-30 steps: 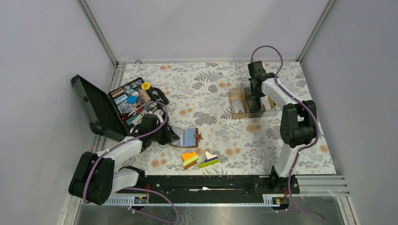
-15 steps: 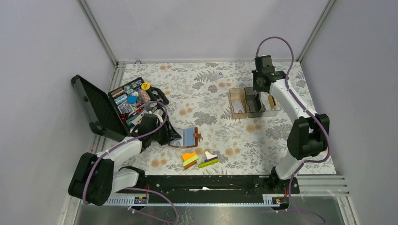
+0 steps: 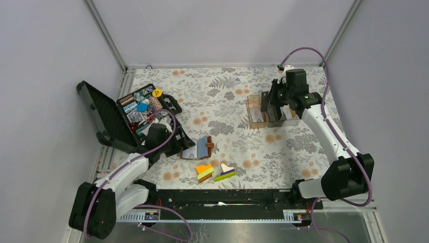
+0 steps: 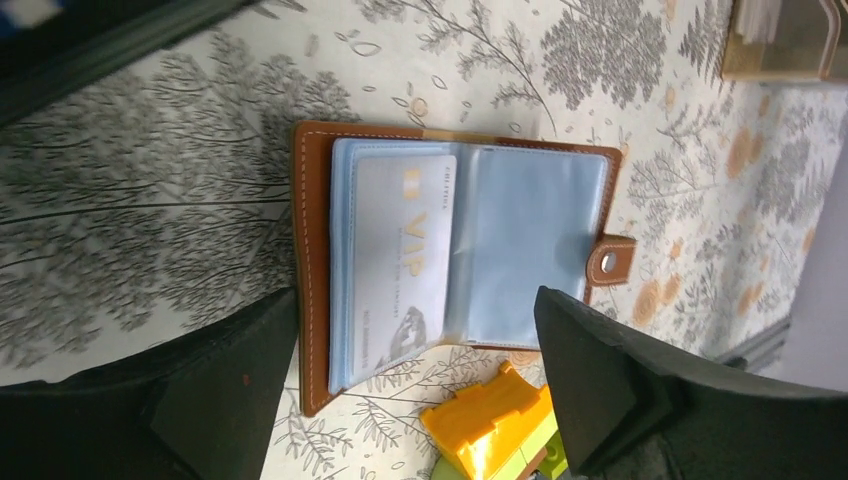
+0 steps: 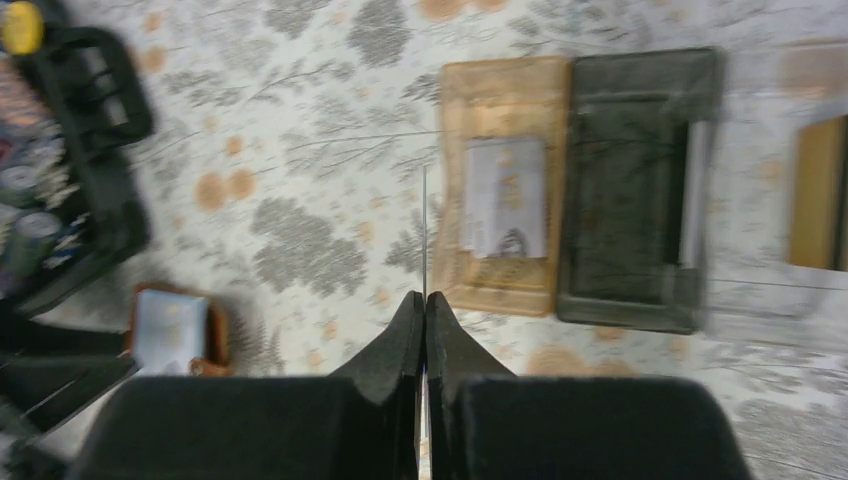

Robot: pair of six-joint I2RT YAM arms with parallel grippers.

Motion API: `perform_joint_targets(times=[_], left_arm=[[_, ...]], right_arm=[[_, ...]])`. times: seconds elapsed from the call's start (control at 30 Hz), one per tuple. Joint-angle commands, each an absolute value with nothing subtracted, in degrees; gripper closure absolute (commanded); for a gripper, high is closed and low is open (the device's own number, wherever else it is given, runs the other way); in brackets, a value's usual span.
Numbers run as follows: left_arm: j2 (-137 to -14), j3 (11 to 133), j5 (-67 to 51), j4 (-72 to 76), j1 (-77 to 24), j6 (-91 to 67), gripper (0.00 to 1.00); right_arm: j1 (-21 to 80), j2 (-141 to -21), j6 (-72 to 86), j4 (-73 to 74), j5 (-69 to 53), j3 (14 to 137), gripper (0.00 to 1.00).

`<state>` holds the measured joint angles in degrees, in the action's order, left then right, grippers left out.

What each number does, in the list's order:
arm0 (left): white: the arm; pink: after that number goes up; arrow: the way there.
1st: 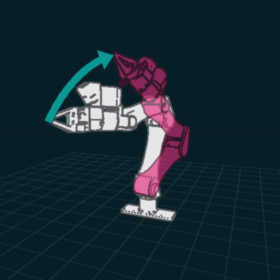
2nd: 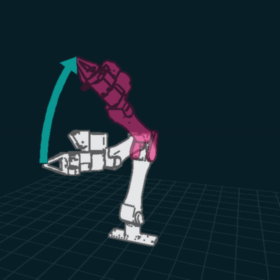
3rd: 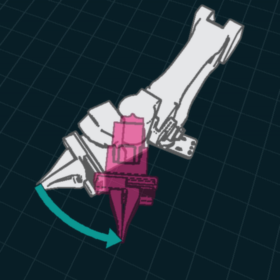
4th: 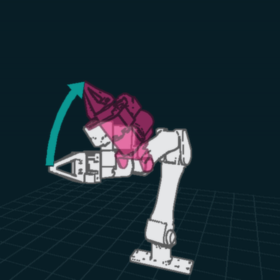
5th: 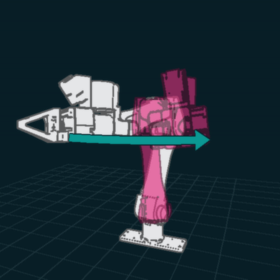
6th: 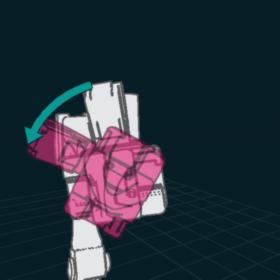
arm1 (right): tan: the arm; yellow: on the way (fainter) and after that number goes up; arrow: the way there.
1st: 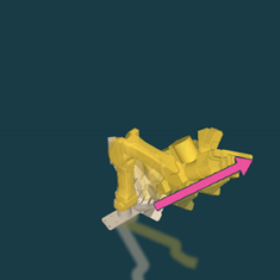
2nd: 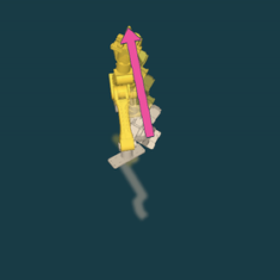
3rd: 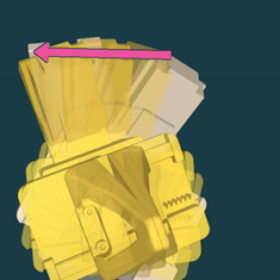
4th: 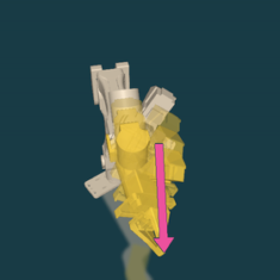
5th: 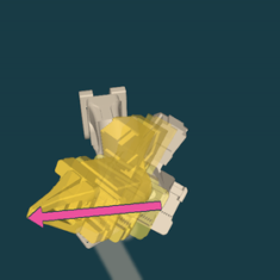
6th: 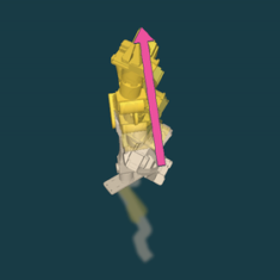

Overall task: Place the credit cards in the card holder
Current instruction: Pick up the credit card from the storage box.

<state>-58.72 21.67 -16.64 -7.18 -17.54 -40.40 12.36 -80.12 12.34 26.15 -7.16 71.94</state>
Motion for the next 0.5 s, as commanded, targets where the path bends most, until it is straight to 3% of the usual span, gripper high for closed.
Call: perform_joint_targets(times=[0.0, 0.2, 0.33, 0.47], left_arm=[[-52.11, 24.23, -7.33, -12.05, -17.15, -38.91, 0.08], [-43.51, 25.50, -7.63, -13.07, -17.23, -37.42, 0.06], [-43.42, 21.90, -15.90, -2.14, -17.22, -40.18, 0.05], [-49.47, 19.43, -25.53, 7.90, -17.23, -44.54, 0.20]], right_arm=[[12.39, -75.84, 18.88, 17.18, -23.49, 66.46, 1.00], [17.71, -72.22, 26.40, 2.61, -33.66, 57.82, 1.00], [24.72, -72.49, 30.86, -7.44, -34.20, 53.68, 1.00], [29.07, -73.84, 35.60, -15.42, -35.51, 50.46, 1.00]])
